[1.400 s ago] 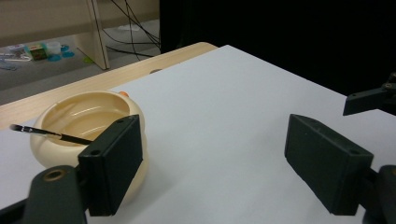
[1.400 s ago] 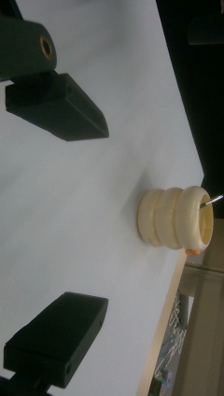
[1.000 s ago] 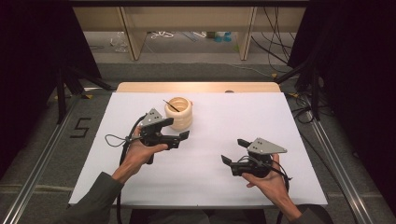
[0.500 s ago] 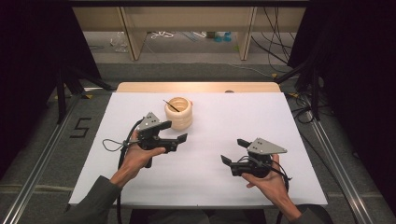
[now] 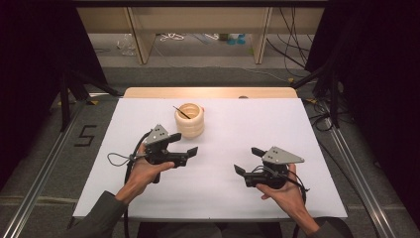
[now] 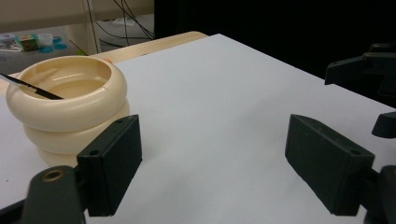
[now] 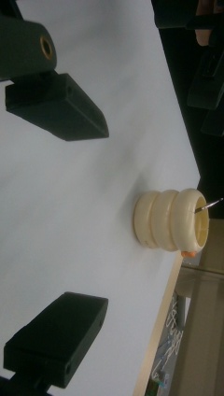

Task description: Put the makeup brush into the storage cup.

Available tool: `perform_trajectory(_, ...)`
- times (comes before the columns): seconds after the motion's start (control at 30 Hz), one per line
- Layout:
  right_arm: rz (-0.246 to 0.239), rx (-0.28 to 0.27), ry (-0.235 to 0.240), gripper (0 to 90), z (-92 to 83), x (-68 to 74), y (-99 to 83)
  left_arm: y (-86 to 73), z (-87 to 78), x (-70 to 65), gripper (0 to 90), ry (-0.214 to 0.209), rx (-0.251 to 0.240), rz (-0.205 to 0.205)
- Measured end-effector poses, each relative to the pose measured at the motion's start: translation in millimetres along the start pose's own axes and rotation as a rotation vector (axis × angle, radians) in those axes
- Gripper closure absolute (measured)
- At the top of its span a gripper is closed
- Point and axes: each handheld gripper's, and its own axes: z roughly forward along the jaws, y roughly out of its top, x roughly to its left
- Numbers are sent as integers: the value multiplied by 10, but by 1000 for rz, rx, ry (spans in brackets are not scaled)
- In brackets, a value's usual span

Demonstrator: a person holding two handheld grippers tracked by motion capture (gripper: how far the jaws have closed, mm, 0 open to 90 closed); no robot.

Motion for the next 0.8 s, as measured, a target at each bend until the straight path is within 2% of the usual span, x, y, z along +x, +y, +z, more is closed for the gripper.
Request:
perform_trajectory(0.07, 1, 0, -1, 165, -2, 2, 0, -20, -13, -12, 183, 3, 1, -11)
perform_trajectory(0.1, 0, -6, -1, 165, 1, 2, -1, -25, -21, -6, 183, 0, 1, 6)
perform_trajectory(0.13, 2, -7, 1, 165, 3, 3, -1, -37, -27, -16, 183, 5, 1, -5)
perform_trajectory(0.2, -2, -5, -5, 165, -5, 2, 2, -50, -44, -10, 182, 6, 2, 14)
perform_trajectory(0.37, 2, -17, 1, 163, -6, 5, 7, -108, -73, -33, 181, 9, -2, -10)
perform_trajectory(0.4, 2, -18, -7, 163, -13, 4, 8, -120, -81, -33, 181, 8, -1, 4)
perform_trajectory(0.47, 8, -29, -7, 162, -12, 4, 7, -139, -92, -38, 179, 8, 0, 5)
perform_trajectory(0.57, 10, -38, -1, 162, -10, 6, 7, -189, -106, -54, 177, 8, -3, -20)
perform_trajectory(0.63, 10, -39, 0, 162, -9, 8, 8, -223, -114, -59, 177, 2, 4, -9)
perform_trajectory(0.8, 9, -42, -1, 162, -9, 11, 7, -292, -110, -89, 177, -3, 17, -33)
